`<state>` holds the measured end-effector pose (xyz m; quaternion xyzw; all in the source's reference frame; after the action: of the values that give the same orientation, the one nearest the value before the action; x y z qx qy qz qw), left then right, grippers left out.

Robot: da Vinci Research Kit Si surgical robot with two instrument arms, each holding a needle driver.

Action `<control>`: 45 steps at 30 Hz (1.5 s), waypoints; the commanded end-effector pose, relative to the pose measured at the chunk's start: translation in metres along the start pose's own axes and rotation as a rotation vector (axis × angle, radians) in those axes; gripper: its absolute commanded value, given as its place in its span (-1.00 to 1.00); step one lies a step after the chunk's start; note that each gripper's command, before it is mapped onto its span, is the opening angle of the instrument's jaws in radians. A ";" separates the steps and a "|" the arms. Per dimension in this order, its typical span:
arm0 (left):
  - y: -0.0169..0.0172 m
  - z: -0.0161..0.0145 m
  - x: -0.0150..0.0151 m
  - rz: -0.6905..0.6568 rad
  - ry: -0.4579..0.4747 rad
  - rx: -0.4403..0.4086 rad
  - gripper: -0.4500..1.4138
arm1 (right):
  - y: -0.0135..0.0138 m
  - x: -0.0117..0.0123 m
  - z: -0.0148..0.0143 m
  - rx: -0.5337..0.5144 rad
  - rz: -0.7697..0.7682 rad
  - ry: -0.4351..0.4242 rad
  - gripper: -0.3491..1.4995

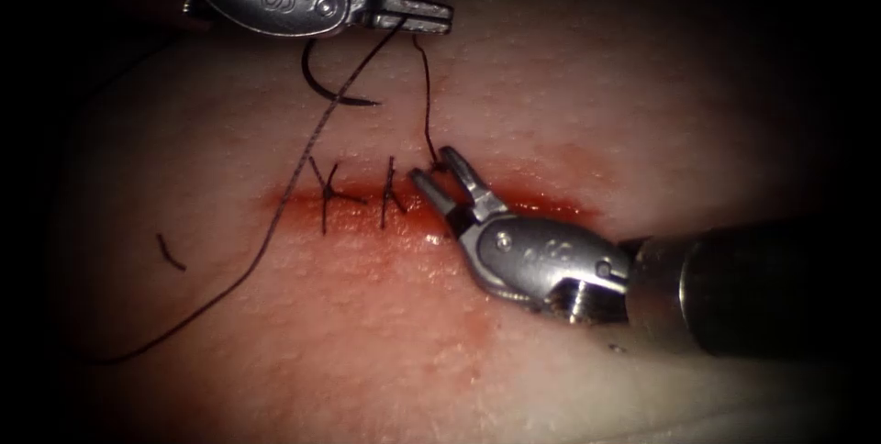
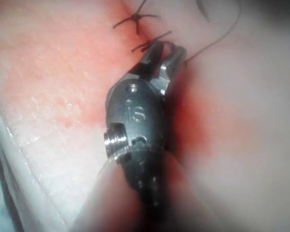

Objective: Wound Closure
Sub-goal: Wrap the suture twice around the right tool counter-clockwise.

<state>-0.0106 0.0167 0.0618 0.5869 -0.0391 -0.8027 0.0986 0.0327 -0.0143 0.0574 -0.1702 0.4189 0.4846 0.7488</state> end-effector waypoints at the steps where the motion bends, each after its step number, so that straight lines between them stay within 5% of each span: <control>1: -0.0004 0.0006 -0.0006 0.003 0.001 0.001 -1.00 | -0.0002 -0.0002 -0.0013 0.009 0.009 0.023 -0.53; 7: 0.0000 0.0008 -0.0008 -0.005 -0.001 0.002 -1.00 | 0.0001 0.0003 -0.0031 0.020 0.017 0.024 0.02; 11: 0.0002 -0.0003 0.0005 -0.007 0.008 0.003 -1.00 | 0.0003 0.0002 -0.0032 0.022 0.016 0.025 -0.13; 20: -0.0012 -0.0060 0.0082 0.022 0.050 0.060 -1.00 | 0.0001 -0.0019 -0.0051 0.030 0.167 -0.016 -0.18; 22: -0.0010 -0.0058 0.0083 0.024 0.047 0.062 -1.00 | 0.0003 -0.0019 -0.0050 0.029 0.197 -0.018 -0.33; 23: -0.0008 -0.0057 0.0080 0.026 0.047 0.062 -1.00 | 0.0007 -0.0019 -0.0050 0.036 0.195 -0.033 -0.66; 25: -0.0005 -0.0055 0.0075 0.030 0.046 0.062 -1.00 | 0.0015 -0.0021 -0.0051 0.042 0.202 -0.049 -0.77; 26: -0.0004 -0.0054 0.0071 0.033 0.046 0.063 -1.00 | 0.0019 -0.0024 -0.0053 0.049 0.214 -0.071 -1.00; 36: -0.0002 -0.0047 0.0064 0.036 0.042 0.066 -1.00 | 0.0024 -0.0035 -0.0055 0.061 0.199 -0.121 -1.00; 45: 0.0003 -0.0044 0.0059 0.049 0.040 0.068 -1.00 | 0.0021 -0.0043 0.0002 0.082 0.156 -0.119 -1.00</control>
<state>-0.0076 0.0150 0.0546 0.6041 -0.0780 -0.7869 0.0989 0.0295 -0.0155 0.0607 -0.0717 0.4136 0.5288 0.7377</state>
